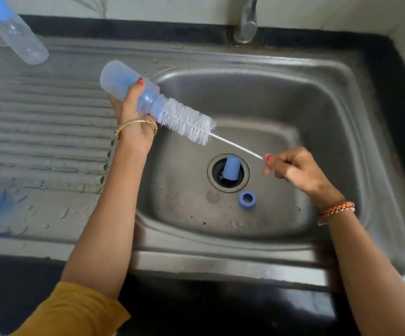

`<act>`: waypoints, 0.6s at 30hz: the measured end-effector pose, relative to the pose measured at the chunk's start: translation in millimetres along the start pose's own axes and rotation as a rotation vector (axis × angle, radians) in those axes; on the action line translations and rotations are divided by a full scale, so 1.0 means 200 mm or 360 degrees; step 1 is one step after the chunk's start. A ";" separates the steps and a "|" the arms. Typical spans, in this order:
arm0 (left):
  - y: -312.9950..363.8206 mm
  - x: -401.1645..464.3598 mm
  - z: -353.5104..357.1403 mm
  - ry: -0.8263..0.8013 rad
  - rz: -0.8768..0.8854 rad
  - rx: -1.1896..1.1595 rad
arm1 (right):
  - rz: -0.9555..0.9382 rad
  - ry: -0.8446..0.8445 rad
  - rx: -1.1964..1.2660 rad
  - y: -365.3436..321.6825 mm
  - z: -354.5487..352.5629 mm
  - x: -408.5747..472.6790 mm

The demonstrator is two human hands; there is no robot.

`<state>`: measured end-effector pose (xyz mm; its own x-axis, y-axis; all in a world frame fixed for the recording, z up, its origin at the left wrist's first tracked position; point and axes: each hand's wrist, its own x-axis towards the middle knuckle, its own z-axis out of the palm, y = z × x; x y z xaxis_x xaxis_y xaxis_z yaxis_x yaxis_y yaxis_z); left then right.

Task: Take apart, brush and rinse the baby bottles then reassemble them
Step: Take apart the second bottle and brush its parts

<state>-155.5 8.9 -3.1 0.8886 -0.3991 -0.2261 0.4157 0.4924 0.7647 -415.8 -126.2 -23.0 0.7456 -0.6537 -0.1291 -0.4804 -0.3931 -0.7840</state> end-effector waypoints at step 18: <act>-0.14 -0.15 0.20 0.0508 0.0188 -0.0140 | 0.0099 0.0275 0.0075 -0.01 -0.09 -0.03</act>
<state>-201.3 -24.9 6.0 0.9417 -0.0802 -0.3268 0.3089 0.5910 0.7452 -428.7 -133.5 -9.3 0.6227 -0.7788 -0.0752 -0.4981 -0.3205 -0.8057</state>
